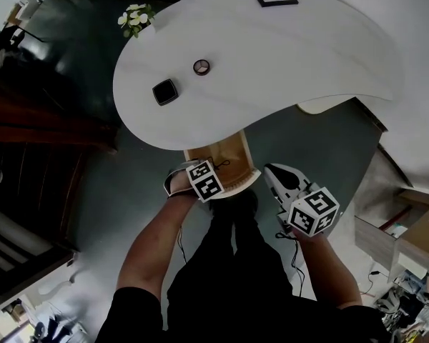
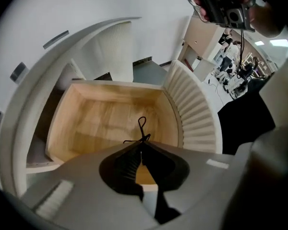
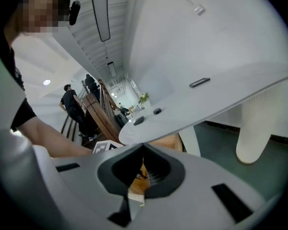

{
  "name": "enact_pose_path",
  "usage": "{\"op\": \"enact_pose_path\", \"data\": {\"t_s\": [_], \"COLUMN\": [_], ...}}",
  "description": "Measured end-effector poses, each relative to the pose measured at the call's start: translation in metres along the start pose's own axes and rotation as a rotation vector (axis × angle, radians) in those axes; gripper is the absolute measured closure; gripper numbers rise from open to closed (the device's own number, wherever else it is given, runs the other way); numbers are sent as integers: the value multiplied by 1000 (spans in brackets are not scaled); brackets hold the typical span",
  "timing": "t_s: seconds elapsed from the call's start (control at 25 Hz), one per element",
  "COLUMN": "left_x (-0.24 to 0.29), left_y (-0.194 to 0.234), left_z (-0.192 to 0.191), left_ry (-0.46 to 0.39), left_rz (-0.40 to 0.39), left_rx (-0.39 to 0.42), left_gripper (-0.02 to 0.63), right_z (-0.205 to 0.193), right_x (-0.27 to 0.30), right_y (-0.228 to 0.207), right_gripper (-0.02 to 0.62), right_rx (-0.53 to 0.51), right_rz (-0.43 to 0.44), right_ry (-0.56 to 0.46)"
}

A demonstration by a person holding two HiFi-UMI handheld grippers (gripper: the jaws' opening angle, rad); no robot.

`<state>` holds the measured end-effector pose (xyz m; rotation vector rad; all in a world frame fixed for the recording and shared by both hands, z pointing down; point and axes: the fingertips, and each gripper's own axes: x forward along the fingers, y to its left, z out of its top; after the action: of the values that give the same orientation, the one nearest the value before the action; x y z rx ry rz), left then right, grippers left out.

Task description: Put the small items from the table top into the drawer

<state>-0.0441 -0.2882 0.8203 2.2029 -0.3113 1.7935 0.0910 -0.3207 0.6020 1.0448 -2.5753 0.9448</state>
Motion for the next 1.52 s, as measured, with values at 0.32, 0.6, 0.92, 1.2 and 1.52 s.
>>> {"op": "enact_pose_path", "data": {"t_s": [0.32, 0.6, 0.92, 1.2, 1.52], "left_x": [27, 49, 35, -41, -134], "left_y": [11, 15, 17, 20, 3], "left_z": [4, 7, 13, 27, 40], "left_ry": [36, 76, 28, -148, -328], "left_rz": [6, 32, 75, 145, 222], "left_rx": [35, 94, 82, -137, -234], "left_gripper": [582, 581, 572, 560, 589], "right_z": [-14, -27, -24, 2, 45], "right_x": [-11, -23, -24, -27, -36], "right_y": [-13, -26, -25, -9, 29], "right_gripper": [584, 584, 584, 584, 584], "right_rx": [17, 27, 16, -47, -135], "right_rz": [-26, -45, -20, 30, 93], "right_ry": [-2, 19, 16, -3, -57]}}
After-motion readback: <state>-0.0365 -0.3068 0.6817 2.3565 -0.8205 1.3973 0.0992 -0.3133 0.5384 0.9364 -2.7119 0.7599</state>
